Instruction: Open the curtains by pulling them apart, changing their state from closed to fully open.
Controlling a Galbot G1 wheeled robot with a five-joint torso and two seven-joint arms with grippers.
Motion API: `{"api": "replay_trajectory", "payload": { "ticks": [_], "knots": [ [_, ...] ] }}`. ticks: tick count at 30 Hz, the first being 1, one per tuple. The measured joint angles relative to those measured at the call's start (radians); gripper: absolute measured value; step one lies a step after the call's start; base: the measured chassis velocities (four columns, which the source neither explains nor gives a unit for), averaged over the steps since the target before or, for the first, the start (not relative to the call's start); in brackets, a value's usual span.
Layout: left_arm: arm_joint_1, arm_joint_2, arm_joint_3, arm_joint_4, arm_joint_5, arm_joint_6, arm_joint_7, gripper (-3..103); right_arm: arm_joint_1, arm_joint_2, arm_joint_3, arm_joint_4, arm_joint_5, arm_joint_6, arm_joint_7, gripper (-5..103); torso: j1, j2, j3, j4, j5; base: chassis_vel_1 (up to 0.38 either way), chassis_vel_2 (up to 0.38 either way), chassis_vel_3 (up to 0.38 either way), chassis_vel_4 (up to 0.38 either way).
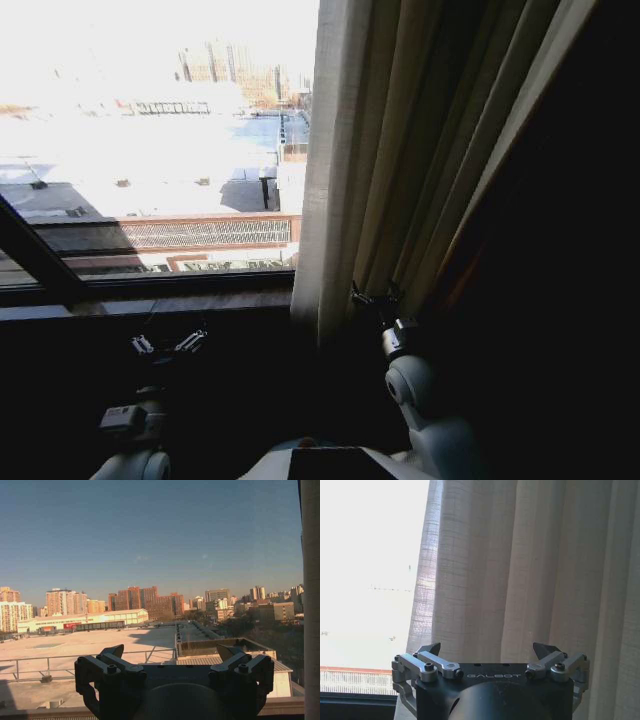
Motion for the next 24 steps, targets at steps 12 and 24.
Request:
{"api": "replay_trajectory", "payload": {
  "ticks": [12,24],
  "knots": [
    [0.004,0.0,-0.001,-0.001,0.005,0.0,-0.001,100,0.104,-0.006,-0.008,-0.107,0.027,0.019,-0.003,100,0.0,0.0,0.0,0.0001,-0.0009,0.208,0.179,-0.213,-0.19],
    [0.003,0.0,-0.006,-0.023,0.015,0.018,0.0,100,0.393,0.014,0.008,-0.407,0.057,0.017,0.044,100,0.0,0.0,0.0,0.0002,-0.0002,-0.019,-0.012,0.017,0.022]
  ]
}}
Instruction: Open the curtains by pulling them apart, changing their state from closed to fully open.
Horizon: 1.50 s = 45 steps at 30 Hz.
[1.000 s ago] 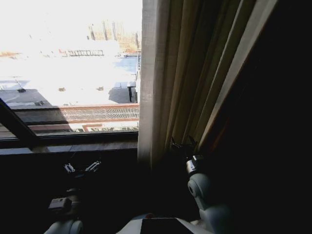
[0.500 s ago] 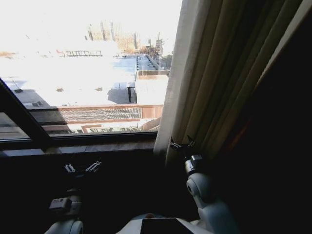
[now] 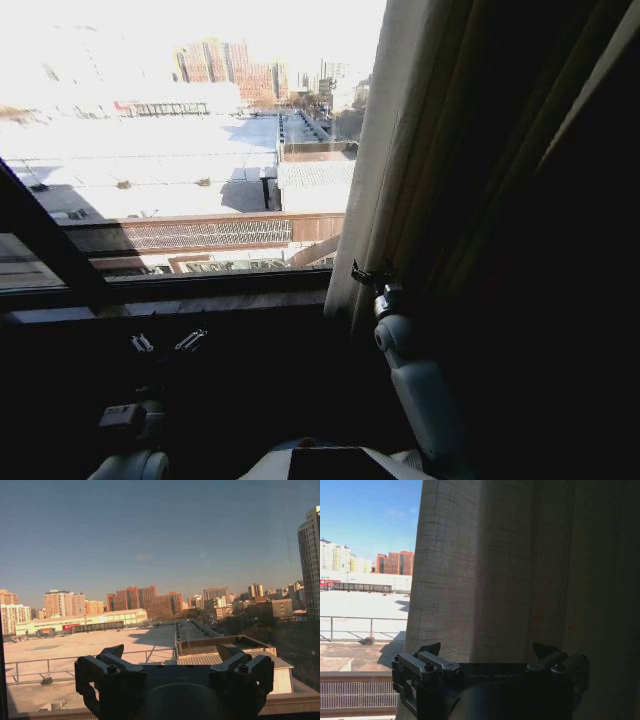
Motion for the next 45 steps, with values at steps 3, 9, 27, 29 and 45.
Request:
{"api": "replay_trajectory", "payload": {
  "ticks": [3,9,27,29,45],
  "knots": [
    [0.001,0.0,-0.003,-0.002,0.0,0.001,-0.001,100,0.049,0.002,0.01,-0.059,0.001,0.003,0.004,100,0.0,0.0,0.0,0.0,-0.0004,0.0,0.0,0.0,0.0],
    [-0.001,0.0,0.0,-0.004,0.0,0.002,-0.001,100,0.125,0.007,0.012,-0.15,0.003,0.01,0.007,100,0.0,0.0,0.0,-0.0004,0.0003,0.0,0.0,0.0,0.0],
    [0.001,0.0,-0.001,-0.002,-0.001,-0.001,-0.003,100,0.159,0.017,-0.01,-0.182,0.028,0.023,0.004,44,0.0,0.0,0.0,-0.0003,0.0002,0.0,0.0,0.0,0.0],
    [0.002,0.0,0.0,-0.001,-0.002,-0.002,-0.003,100,0.155,0.017,-0.011,-0.18,0.028,0.024,0.003,34,0.0,0.0,0.0,-0.0002,0.0001,0.0,0.0,0.0,0.0],
    [0.008,0.0,-0.003,0.006,-0.007,-0.019,-0.004,100,0.15,0.01,-0.017,-0.16,0.029,0.027,0.004,1,0.0,0.0,0.0,-0.0002,0.0001,0.0,0.0,0.0,0.0]
  ]
}}
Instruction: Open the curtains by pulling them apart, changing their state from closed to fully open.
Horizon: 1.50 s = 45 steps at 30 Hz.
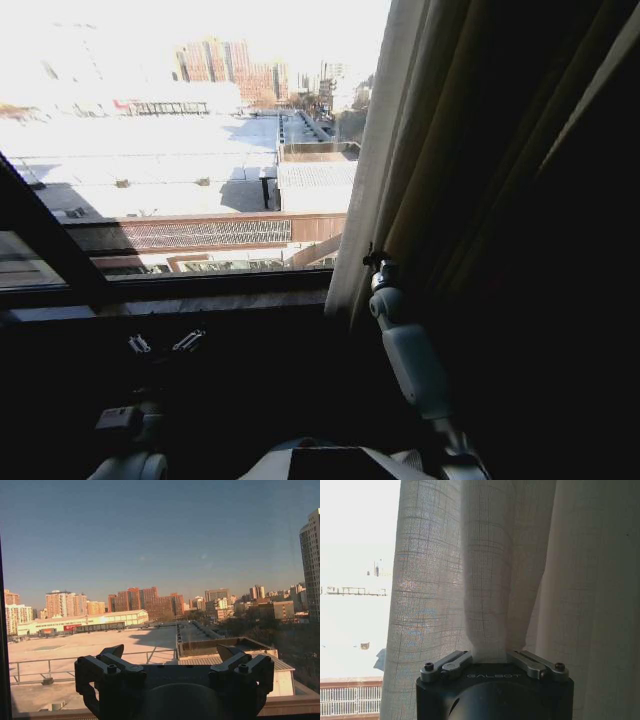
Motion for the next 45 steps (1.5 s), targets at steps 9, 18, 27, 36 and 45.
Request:
{"api": "replay_trajectory", "payload": {
  "ticks": [9,18,27,36,45],
  "knots": [
    [0.001,0.0,0.0,0.005,-0.001,-0.01,0.0,100,-0.014,-0.009,-0.001,0.029,0.028,-0.004,0.0,1,0.0,0.0,0.0,0.0,0.0,0.0,0.0,0.0,0.0],
    [0.002,0.0,0.0,0.013,-0.002,-0.021,0.0,100,-0.028,-0.009,-0.001,0.044,0.031,-0.007,-0.004,1,0.0,0.0,0.0,0.0,-0.0001,-0.01,-0.014,0.011,0.012],
    [-0.001,0.0,-0.003,0.017,-0.003,-0.024,0.0,100,-0.029,-0.013,0.0,0.047,0.031,-0.007,-0.004,1,0.0,0.0,0.0,0.0001,0.0,-0.114,-0.147,0.123,0.148],
    [-0.002,0.0,0.001,0.02,-0.003,-0.024,0.0,100,-0.031,-0.014,0.0,0.046,0.03,-0.006,-0.005,1,0.0,0.0,0.0,0.0,-0.0001,-0.249,-0.311,0.242,0.32],
    [-0.002,0.0,0.002,0.02,-0.003,-0.025,0.001,100,-0.034,-0.015,0.003,0.047,0.025,-0.001,-0.003,1,0.0,0.0,0.0,-0.0002,0.0006,-0.215,-0.226,0.235,0.235]
  ]
}}
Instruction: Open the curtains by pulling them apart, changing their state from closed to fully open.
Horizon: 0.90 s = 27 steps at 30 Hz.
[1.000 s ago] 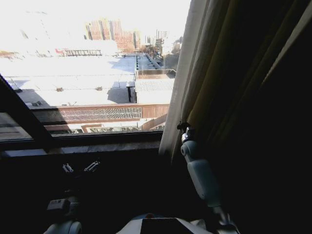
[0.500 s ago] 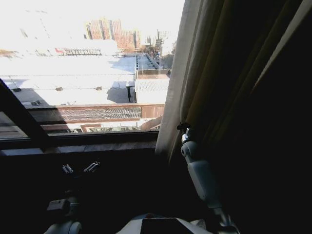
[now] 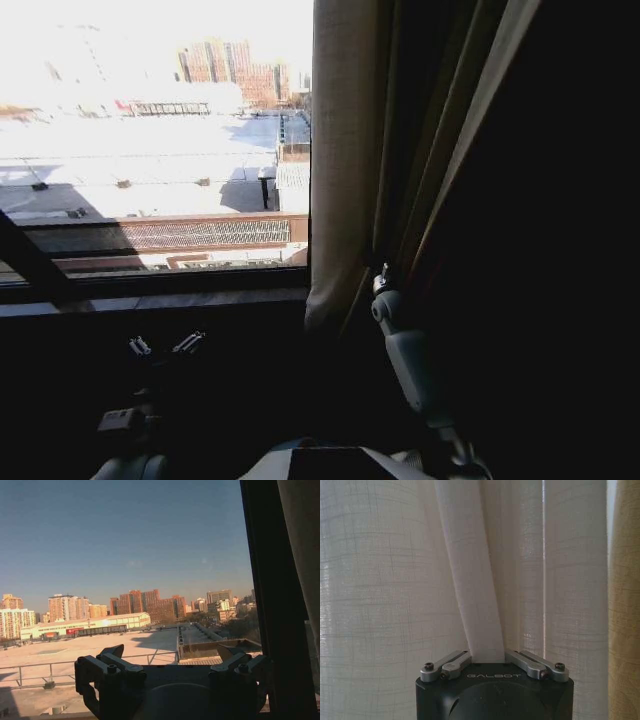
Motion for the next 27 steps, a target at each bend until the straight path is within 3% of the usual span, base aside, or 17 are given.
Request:
{"api": "replay_trajectory", "payload": {
  "ticks": [7,14,27],
  "knots": [
    [-0.003,0.001,0.006,-0.001,0.0,0.0,0.0,100,-0.004,-0.011,0.084,-0.026,0.005,-0.002,0.017,1,0.0,0.0,0.0,0.0007,-0.0017,-0.009,-0.024,0.03,0.022],
    [-0.004,0.001,0.012,0.001,0.0,-0.003,0.0,100,-0.002,-0.039,0.181,-0.065,0.012,-0.005,0.053,1,0.0,0.0,0.0,0.0003,-0.0008,0.035,0.025,-0.024,-0.043],
    [0.007,0.0,0.01,0.016,-0.007,-0.036,0.0,100,0.051,-0.077,0.308,-0.185,0.008,-0.041,0.232,1,0.0,0.0,0.0,0.0001,-0.0005,0.0,0.0,0.0,0.0]
  ]
}}
